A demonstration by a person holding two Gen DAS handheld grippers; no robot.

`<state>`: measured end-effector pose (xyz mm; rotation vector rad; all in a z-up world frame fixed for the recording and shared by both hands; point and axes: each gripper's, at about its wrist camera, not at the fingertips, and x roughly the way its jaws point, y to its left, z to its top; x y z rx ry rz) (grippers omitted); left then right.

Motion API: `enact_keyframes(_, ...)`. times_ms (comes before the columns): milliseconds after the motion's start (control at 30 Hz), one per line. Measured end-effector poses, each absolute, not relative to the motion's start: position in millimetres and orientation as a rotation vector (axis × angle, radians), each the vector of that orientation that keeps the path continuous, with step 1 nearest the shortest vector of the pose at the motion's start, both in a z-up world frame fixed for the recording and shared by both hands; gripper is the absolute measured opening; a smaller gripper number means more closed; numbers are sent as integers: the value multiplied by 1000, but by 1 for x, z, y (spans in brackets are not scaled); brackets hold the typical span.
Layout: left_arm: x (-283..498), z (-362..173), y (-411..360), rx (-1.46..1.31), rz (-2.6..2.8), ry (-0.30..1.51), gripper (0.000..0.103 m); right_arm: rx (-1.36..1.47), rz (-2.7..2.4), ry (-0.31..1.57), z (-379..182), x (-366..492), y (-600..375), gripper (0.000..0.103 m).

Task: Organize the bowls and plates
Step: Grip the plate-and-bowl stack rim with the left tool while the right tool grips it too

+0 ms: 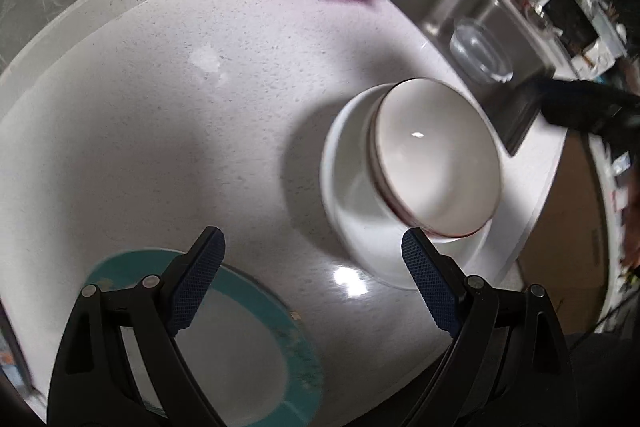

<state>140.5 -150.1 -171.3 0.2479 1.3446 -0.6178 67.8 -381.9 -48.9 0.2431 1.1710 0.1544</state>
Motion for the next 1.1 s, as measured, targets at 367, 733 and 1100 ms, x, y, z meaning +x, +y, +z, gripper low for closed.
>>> enact_keyframes(367, 170, -203, -176, 488, -672, 1410, 89, 497, 103, 1277, -114, 17, -415, 35)
enact_keyframes(733, 188, -235, -196, 602, -741, 1429, 89, 517, 73, 1341, -158, 33, -380, 35)
enact_keyframes(1100, 210, -248, -218, 682, -813, 1433, 84, 554, 20, 1331, -179, 43, -368, 33)
